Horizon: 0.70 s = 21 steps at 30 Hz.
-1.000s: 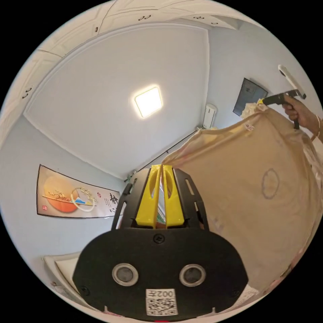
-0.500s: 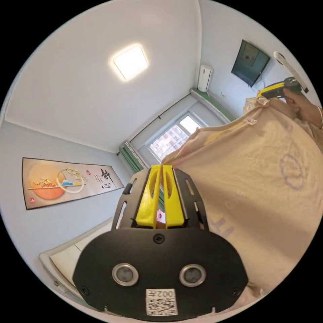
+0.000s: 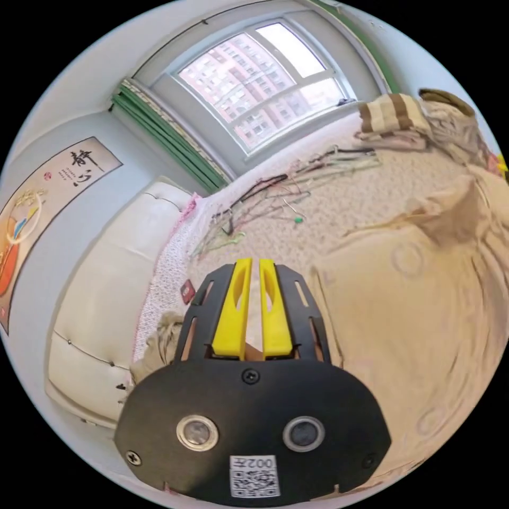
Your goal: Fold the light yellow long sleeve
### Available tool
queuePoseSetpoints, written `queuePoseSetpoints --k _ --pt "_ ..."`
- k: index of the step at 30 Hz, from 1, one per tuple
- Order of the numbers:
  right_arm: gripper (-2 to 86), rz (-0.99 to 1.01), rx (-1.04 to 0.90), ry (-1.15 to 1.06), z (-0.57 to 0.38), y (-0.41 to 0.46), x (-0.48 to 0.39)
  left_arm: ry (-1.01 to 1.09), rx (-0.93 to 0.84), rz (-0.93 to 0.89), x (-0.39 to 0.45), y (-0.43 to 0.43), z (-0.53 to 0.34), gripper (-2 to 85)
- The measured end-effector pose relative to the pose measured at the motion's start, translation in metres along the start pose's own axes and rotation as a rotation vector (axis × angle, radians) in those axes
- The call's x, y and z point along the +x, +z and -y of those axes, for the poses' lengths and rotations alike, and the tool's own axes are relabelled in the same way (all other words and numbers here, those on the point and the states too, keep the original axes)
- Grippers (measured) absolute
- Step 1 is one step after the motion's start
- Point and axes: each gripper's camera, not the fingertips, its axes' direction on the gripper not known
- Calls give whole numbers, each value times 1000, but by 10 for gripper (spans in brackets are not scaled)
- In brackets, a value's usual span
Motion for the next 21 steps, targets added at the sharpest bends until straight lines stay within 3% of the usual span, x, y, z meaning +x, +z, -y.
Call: queuePoseSetpoints --k 4,6,11,16,21 --pt "64 39 -7 74 -104 -54 -4 -28 -9 -202 -19 0 -113 1" --pt "67 101 -28 143 -140 -77 -5 -118 -39 -504 -32 -6 -185 -3" --pt "84 320 -67 283 -203 -121 -29 -353 -28 -907 -32 -20 -292 18" --pt "139 367 -114 340 -213 -121 -59 -466 -14 -937 -11 -18 -314 41" --pt "132 372 -245 320 -221 -100 -87 -509 -35 -852 3 -5 -294 43"
